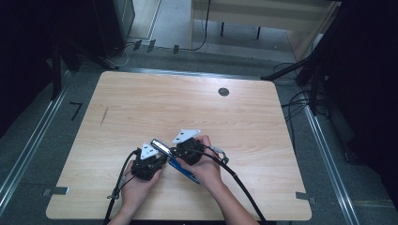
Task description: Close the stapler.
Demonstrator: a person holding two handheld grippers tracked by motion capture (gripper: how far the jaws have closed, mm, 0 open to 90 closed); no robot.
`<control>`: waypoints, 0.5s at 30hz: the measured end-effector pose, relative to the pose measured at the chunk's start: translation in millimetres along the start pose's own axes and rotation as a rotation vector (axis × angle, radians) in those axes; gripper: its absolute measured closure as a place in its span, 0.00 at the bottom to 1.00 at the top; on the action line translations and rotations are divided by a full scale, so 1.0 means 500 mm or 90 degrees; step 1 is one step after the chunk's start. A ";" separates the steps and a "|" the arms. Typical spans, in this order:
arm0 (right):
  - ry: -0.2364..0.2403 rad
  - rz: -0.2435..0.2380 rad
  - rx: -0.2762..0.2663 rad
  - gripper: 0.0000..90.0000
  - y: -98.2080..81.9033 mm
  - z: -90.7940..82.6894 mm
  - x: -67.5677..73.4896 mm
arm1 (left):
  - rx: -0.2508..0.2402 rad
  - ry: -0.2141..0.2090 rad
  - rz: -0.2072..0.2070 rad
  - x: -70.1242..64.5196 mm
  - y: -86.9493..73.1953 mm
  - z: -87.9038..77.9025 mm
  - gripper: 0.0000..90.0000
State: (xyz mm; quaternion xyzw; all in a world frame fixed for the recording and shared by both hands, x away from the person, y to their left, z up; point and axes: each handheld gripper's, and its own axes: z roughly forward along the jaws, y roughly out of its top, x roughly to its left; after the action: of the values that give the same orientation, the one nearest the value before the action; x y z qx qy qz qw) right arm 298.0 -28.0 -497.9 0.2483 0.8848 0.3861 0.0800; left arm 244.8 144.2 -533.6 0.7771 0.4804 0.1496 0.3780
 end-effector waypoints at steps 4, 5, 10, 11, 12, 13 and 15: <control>0.001 -0.004 -0.002 1.00 0.004 0.004 0.006 | -0.003 0.001 0.003 -0.001 0.000 0.000 1.00; 0.001 -0.005 -0.002 1.00 0.004 0.004 0.006 | -0.002 0.002 0.003 -0.002 0.000 0.000 1.00; 0.000 -0.005 -0.004 1.00 0.005 0.006 0.008 | -0.003 0.001 0.009 -0.004 0.001 0.002 1.00; -0.001 -0.006 -0.005 1.00 0.005 0.007 0.008 | -0.002 0.001 0.010 -0.004 0.001 0.002 1.00; -0.001 -0.005 -0.006 1.00 0.006 0.007 0.008 | -0.002 0.001 0.009 -0.004 0.001 0.002 1.00; -0.001 -0.004 -0.007 1.00 0.006 0.008 0.009 | -0.002 0.001 0.009 -0.003 0.001 0.002 1.00; -0.001 -0.002 -0.010 1.00 0.007 0.009 0.008 | -0.004 -0.001 0.007 -0.003 0.001 0.002 1.00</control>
State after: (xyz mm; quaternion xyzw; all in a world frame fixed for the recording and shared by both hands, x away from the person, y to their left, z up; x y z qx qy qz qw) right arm 297.2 -21.4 -498.4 0.2468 0.8820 0.3927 0.0831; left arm 244.8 142.4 -533.6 0.7788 0.4755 0.1528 0.3796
